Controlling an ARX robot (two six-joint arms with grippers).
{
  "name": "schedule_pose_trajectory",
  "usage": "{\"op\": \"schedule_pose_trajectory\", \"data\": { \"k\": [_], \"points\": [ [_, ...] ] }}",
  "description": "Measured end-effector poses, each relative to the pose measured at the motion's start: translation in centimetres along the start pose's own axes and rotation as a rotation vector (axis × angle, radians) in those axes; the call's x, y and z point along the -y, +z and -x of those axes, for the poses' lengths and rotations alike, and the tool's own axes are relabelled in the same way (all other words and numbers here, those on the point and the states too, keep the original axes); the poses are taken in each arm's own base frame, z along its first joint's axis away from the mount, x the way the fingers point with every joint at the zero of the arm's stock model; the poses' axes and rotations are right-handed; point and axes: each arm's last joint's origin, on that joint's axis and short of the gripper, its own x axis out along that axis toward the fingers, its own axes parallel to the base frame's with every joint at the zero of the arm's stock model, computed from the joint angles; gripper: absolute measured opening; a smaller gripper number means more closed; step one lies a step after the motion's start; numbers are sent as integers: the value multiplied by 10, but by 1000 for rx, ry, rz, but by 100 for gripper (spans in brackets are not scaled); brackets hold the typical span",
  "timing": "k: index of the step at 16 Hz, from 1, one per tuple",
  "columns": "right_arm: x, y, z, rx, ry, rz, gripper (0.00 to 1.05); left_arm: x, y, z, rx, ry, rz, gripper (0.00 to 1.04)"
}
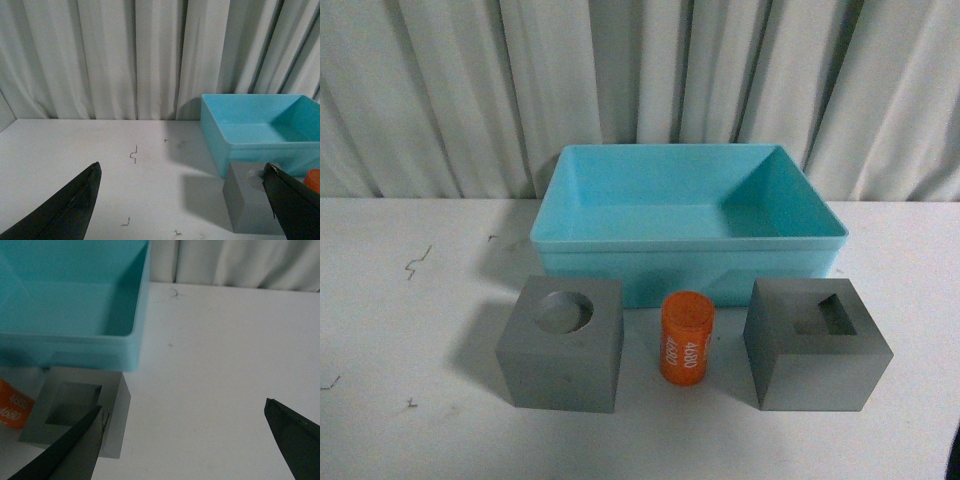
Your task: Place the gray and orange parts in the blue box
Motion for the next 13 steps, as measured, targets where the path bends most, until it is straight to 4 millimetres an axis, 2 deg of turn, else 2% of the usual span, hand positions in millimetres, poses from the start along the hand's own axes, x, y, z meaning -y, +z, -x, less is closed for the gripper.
{"op": "schedule_pose_trajectory", "data": {
  "k": [4,10,13],
  "points": [
    [-14,-10,-46,-82,24,16,98,0,0,0,0,0,0,98],
    [-40,-25,-86,-179,74,-13,98,0,0,0,0,0,0,98],
    [-48,-36,-97,-235,74,-34,98,0,0,0,0,0,0,98]
  ]
}}
